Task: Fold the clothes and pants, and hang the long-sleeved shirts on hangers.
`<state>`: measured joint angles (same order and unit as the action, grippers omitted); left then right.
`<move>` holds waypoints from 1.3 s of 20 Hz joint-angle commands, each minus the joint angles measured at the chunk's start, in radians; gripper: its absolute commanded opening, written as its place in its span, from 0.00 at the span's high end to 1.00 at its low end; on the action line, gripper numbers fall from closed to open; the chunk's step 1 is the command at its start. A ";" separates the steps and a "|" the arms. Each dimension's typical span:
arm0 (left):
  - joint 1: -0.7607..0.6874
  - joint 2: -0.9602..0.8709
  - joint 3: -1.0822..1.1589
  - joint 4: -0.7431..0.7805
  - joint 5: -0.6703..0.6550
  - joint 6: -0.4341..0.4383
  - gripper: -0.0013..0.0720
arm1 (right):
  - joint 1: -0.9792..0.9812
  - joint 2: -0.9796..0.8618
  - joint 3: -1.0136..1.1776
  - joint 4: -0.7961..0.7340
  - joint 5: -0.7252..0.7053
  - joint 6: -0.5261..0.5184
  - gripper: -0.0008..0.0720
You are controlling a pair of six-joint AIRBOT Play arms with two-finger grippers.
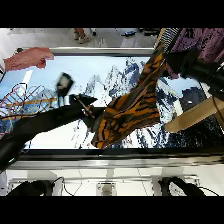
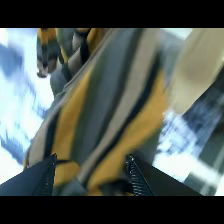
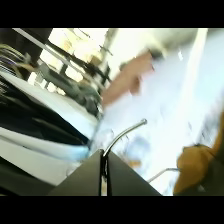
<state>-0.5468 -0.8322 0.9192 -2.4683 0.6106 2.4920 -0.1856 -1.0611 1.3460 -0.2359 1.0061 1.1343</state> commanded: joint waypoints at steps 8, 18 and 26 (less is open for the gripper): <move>-0.196 -0.001 0.008 -0.102 0.034 0.121 0.28 | 0.002 0.006 0.154 0.025 0.034 0.083 0.96; -0.295 -0.354 0.277 -0.103 -0.028 0.194 0.24 | 0.059 0.024 0.154 0.010 0.047 0.086 0.96; -0.305 -0.425 0.278 -0.102 -0.256 0.176 0.91 | 0.063 0.027 0.154 0.024 0.056 0.085 0.96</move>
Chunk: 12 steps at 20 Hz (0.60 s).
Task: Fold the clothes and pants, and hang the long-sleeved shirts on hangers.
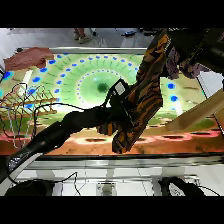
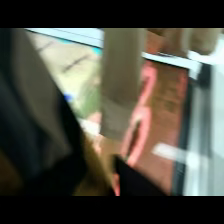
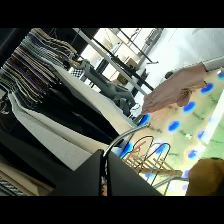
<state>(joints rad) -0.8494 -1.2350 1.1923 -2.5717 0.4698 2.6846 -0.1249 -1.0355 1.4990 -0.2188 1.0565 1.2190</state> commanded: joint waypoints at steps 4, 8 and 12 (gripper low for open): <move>-0.007 -0.023 0.005 0.003 -0.123 -0.018 0.95 | 0.002 0.002 0.001 -0.021 0.005 0.000 0.96; -0.007 -0.022 0.005 0.004 -0.123 -0.018 0.95 | 0.000 0.002 0.001 -0.137 0.005 0.000 0.91; -0.005 -0.022 0.005 0.005 -0.123 -0.018 0.95 | 0.000 0.004 0.001 -0.270 0.052 -0.005 0.19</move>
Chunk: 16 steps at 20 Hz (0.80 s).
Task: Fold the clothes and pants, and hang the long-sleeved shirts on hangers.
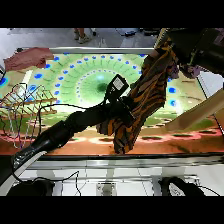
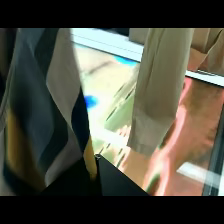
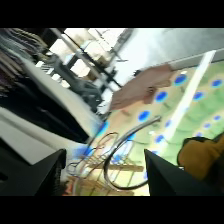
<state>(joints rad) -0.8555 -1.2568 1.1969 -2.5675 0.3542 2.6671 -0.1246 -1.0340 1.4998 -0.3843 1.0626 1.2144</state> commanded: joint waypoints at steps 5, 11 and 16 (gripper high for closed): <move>0.021 -0.001 0.000 0.002 -0.013 -0.024 0.95 | -0.048 0.059 0.002 -0.394 0.110 0.115 0.22; 0.023 -0.005 0.000 0.004 -0.029 -0.024 0.95 | -0.070 0.089 0.017 -0.412 0.061 0.142 0.22; 0.023 -0.005 0.000 0.005 -0.030 -0.024 0.95 | -0.070 0.087 0.060 -0.539 0.198 0.187 0.22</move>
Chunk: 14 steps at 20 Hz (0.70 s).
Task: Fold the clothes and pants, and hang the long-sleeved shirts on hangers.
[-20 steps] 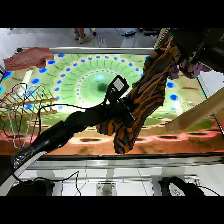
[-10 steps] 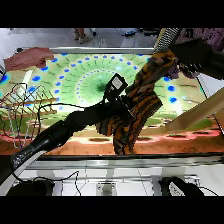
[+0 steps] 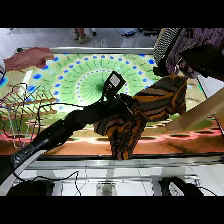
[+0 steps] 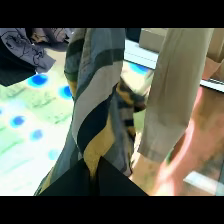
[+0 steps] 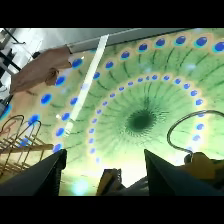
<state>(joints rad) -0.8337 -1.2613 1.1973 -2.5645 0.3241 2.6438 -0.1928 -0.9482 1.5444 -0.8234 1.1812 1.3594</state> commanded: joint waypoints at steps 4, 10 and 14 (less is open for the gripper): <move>0.001 0.000 0.000 0.002 0.000 0.000 0.95 | 0.024 0.002 -0.031 -0.111 0.221 0.144 0.22; 0.000 0.000 0.000 0.016 0.000 0.000 0.95 | 0.132 -0.021 -0.235 -0.002 -0.011 0.366 0.22; 0.000 0.000 0.000 0.017 0.001 0.000 0.95 | 0.266 -0.092 -0.283 -0.023 -0.174 0.449 0.38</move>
<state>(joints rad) -0.8333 -1.2613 1.1973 -2.5511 0.3241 2.6434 -0.0071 -1.0012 1.3025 -0.8524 1.1419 1.7233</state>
